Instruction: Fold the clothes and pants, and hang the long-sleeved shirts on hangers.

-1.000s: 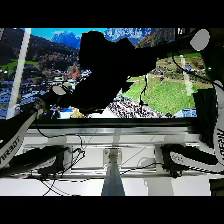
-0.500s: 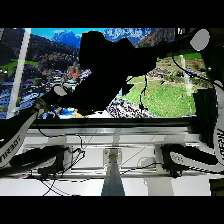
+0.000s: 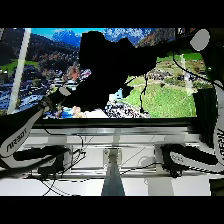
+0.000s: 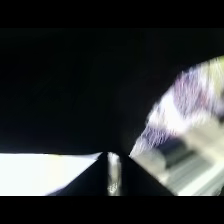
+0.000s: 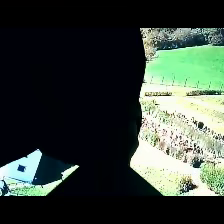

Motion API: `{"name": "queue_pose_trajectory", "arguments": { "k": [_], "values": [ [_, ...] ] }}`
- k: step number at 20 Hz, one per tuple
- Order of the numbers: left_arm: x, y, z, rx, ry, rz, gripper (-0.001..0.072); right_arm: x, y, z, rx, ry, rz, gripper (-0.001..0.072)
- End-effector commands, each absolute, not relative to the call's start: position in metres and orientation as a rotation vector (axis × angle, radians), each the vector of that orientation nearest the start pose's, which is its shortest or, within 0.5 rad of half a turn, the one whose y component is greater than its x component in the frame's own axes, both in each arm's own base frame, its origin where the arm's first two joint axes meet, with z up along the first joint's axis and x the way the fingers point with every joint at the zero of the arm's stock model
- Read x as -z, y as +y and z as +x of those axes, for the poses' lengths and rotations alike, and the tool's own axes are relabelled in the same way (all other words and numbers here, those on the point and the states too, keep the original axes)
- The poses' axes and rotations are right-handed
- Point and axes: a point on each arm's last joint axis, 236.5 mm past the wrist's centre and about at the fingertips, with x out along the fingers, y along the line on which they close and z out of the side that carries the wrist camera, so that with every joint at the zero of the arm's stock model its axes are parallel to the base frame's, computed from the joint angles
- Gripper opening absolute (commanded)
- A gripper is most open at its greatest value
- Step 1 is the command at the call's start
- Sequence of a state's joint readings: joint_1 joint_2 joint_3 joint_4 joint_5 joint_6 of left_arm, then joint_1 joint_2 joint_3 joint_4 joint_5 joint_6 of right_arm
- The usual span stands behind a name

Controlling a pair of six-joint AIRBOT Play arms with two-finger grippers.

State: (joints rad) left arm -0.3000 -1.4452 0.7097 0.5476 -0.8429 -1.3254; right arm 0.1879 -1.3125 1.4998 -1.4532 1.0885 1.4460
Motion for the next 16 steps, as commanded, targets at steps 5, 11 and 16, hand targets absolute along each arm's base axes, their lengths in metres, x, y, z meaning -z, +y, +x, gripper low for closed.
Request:
{"name": "queue_pose_trajectory", "arguments": {
  "k": [5,11,16],
  "values": [
    [0.052,-0.196,0.385,0.369,1.243,-0.905,0.0007,-0.156,0.088,0.480,-0.222,0.768,-0.165,0.0027],
    [-0.098,-0.049,0.488,0.302,0.767,-0.907,0.0005,-0.208,-0.022,0.514,0.049,0.576,0.080,0.0026],
    [-0.271,0.064,0.511,0.220,0.337,-0.769,0.0004,-0.315,-0.083,0.511,0.158,0.338,0.090,0.0025]
  ]
}}
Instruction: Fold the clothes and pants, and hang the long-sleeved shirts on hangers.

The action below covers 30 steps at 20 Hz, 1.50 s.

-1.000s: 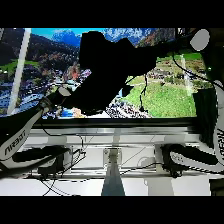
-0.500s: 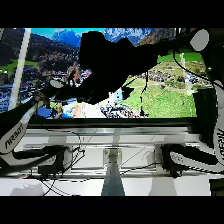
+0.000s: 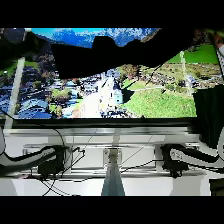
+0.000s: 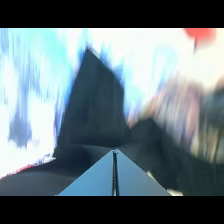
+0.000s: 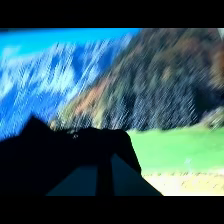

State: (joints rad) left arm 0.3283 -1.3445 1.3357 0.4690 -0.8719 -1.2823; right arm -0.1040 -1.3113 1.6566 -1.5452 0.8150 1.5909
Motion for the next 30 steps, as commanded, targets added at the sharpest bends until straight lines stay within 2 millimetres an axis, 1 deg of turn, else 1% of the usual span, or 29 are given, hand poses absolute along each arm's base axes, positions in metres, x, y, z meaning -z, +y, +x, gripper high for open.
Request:
{"name": "queue_pose_trajectory", "arguments": {
  "k": [1,2,3,4,5,6,7,8,9,10,11,12,13,15,16,17,18,20,21,22,23,24,26,27,29,30],
  "values": [
    [-0.292,0.075,0.508,0.211,0.290,-0.746,0.0004,-0.324,-0.089,0.506,0.171,0.334,0.085,0.0026],
    [-0.305,0.086,0.504,0.195,0.258,-0.733,0.0005,-0.324,-0.095,0.500,0.186,0.356,0.081,0.0025],
    [-0.309,0.099,0.500,0.171,0.242,-0.728,0.0005,-0.314,-0.104,0.495,0.204,0.402,0.073,0.0025],
    [-0.304,0.113,0.497,0.132,0.249,-0.708,0.0005,-0.298,-0.114,0.487,0.224,0.472,0.059,0.0025],
    [-0.290,0.127,0.491,0.094,0.294,-0.670,0.0006,-0.276,-0.127,0.477,0.251,0.556,0.074,0.0025],
    [-0.270,0.134,0.483,0.069,0.371,-0.624,0.0005,-0.253,-0.137,0.465,0.274,0.641,0.093,0.0025],
    [-0.241,0.135,0.472,0.053,0.493,-0.565,0.0005,-0.235,-0.144,0.456,0.285,0.708,0.096,0.0026],
    [-0.210,0.133,0.458,0.045,0.629,-0.511,0.0005,-0.221,-0.150,0.450,0.296,0.753,0.109,0.0025],
    [-0.179,0.128,0.448,0.041,0.743,-0.487,0.0005,-0.209,-0.151,0.446,0.297,0.784,0.124,0.0025],
    [-0.158,0.123,0.447,0.033,0.790,-0.555,0.0006,-0.199,-0.150,0.445,0.292,0.807,0.137,0.0025],
    [-0.142,0.105,0.450,0.065,0.823,-0.642,0.0006,-0.193,-0.145,0.444,0.278,0.823,0.150,0.0025],
    [-0.127,0.082,0.455,0.120,0.856,-0.691,0.0006,-0.188,-0.140,0.445,0.261,0.831,0.170,0.0025],
    [-0.112,0.061,0.459,0.162,0.898,-0.709,0.0006,-0.186,-0.136,0.446,0.248,0.832,0.184,0.0026],
    [-0.085,0.011,0.472,0.247,0.978,-0.681,0.0007,-0.187,-0.134,0.447,0.240,0.827,0.192,0.0025],
    [-0.073,-0.016,0.483,0.281,0.993,-0.660,0.0101,-0.187,-0.134,0.447,0.240,0.827,0.193,0.0026],
    [-0.063,-0.043,0.494,0.307,0.992,-0.642,0.0384,-0.187,-0.134,0.448,0.238,0.826,0.195,0.0026],
    [-0.056,-0.075,0.505,0.343,0.981,-0.638,0.0720,-0.187,-0.133,0.448,0.236,0.826,0.196,0.0026],
    [-0.043,-0.127,0.524,0.380,0.943,-0.630,0.0719,-0.188,-0.133,0.449,0.236,0.818,0.196,0.0026],
    [-0.035,-0.149,0.529,0.390,0.934,-0.614,0.0717,-0.190,-0.134,0.451,0.237,0.808,0.195,0.0026],
    [-0.024,-0.171,0.531,0.389,0.940,-0.627,0.0713,-0.191,-0.135,0.452,0.238,0.798,0.194,0.0026],
    [-0.014,-0.189,0.531,0.376,0.961,-0.663,0.0706,-0.192,-0.135,0.453,0.238,0.792,0.194,0.0026],
    [-0.002,-0.202,0.530,0.359,0.987,-0.699,0.0706,-0.194,-0.135,0.455,0.238,0.783,0.194,0.0026],
    [0.017,-0.217,0.527,0.344,1.025,-0.723,0.0699,-0.196,-0.135,0.457,0.236,0.767,0.195,0.0026],
    [0.022,-0.224,0.527,0.345,1.024,-0.716,0.0640,-0.198,-0.134,0.459,0.233,0.760,0.198,0.0026],
    [0.025,-0.234,0.533,0.340,0.986,-0.707,0.0633,-0.200,-0.131,0.462,0.219,0.744,0.214,0.0026],
    [0.024,-0.237,0.541,0.326,0.943,-0.704,0.0633,-0.200,-0.129,0.462,0.214,0.745,0.219,0.0026]
  ]
}}
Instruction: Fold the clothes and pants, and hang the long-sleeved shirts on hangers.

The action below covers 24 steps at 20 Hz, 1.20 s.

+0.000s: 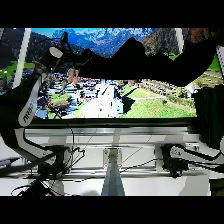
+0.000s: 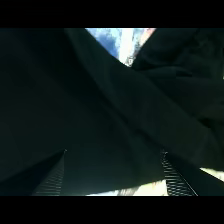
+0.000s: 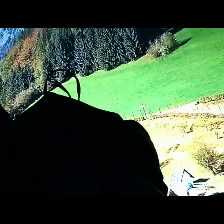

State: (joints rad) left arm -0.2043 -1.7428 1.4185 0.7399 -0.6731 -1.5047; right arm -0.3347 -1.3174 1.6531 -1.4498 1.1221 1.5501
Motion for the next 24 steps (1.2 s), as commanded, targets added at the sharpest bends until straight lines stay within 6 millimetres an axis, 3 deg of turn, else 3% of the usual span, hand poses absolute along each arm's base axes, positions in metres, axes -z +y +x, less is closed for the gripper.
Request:
{"name": "queue_pose_trajectory", "arguments": {
  "k": [1,3,6,11,15,17,18,22,24],
  "values": [
    [0.024,-0.238,0.548,0.313,0.909,-0.703,0.0622,-0.200,-0.129,0.462,0.212,0.745,0.221,0.0026],
    [0.037,-0.245,0.551,0.318,0.928,-0.690,0.0583,-0.200,-0.129,0.462,0.212,0.744,0.221,0.0026],
    [0.051,-0.256,0.556,0.322,0.943,-0.688,0.0583,-0.200,-0.129,0.463,0.212,0.742,0.221,0.0026],
    [0.060,-0.249,0.573,0.276,0.896,-0.695,0.0582,-0.201,-0.127,0.463,0.207,0.740,0.227,0.0026],
    [0.066,-0.249,0.580,0.256,0.862,-0.692,0.0537,-0.201,-0.126,0.464,0.204,0.739,0.231,0.0026],
    [0.069,-0.248,0.584,0.247,0.844,-0.685,0.0325,-0.201,-0.126,0.464,0.202,0.739,0.233,0.0026],
    [0.068,-0.249,0.586,0.242,0.829,-0.691,0.0271,-0.201,-0.126,0.464,0.202,0.739,0.232,0.0026],
    [0.074,-0.267,0.586,0.247,0.798,-0.675,0.0250,-0.201,-0.126,0.464,0.202,0.739,0.232,0.0026],
    [0.074,-0.273,0.589,0.240,0.755,-0.669,0.0135,-0.201,-0.125,0.463,0.201,0.742,0.232,0.0026]
  ]
}}
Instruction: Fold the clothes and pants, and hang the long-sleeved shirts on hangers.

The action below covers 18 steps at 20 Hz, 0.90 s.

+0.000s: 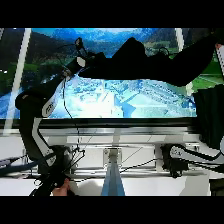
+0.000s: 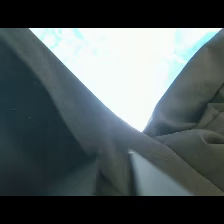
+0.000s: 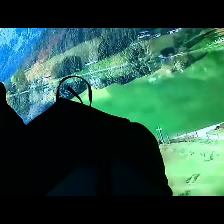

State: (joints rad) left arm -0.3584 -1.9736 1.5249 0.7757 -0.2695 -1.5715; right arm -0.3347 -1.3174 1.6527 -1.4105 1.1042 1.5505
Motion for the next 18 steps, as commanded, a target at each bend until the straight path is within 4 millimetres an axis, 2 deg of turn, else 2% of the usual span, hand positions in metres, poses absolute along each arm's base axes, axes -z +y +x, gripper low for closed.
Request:
{"name": "queue_pose_trajectory", "arguments": {
  "k": [1,2,3,8,11,13,15,18],
  "values": [
    [0.066,-0.271,0.596,0.228,0.706,-0.670,0.0043,-0.201,-0.125,0.463,0.201,0.742,0.232,0.0026],
    [0.058,-0.267,0.603,0.215,0.656,-0.673,0.0007,-0.201,-0.125,0.463,0.201,0.742,0.232,0.0026],
    [0.050,-0.263,0.609,0.205,0.618,-0.677,0.0006,-0.201,-0.125,0.463,0.201,0.742,0.232,0.0026],
    [0.031,-0.265,0.609,0.236,0.590,-0.626,0.0004,-0.200,-0.126,0.463,0.202,0.743,0.232,0.0026],
    [0.025,-0.274,0.594,0.326,0.637,-0.446,0.0002,-0.195,-0.127,0.454,0.192,0.788,0.174,0.0027],
    [0.033,-0.279,0.577,0.369,0.715,-0.373,0.0002,-0.185,-0.134,0.429,0.225,0.888,0.119,0.0026],
    [0.038,-0.282,0.566,0.386,0.773,-0.371,0.0001,-0.186,-0.145,0.404,0.275,0.920,0.095,0.0026],
    [0.041,-0.284,0.562,0.339,0.825,-0.495,0.0004,-0.186,-0.148,0.352,0.315,0.927,0.096,0.0026]
  ]
}}
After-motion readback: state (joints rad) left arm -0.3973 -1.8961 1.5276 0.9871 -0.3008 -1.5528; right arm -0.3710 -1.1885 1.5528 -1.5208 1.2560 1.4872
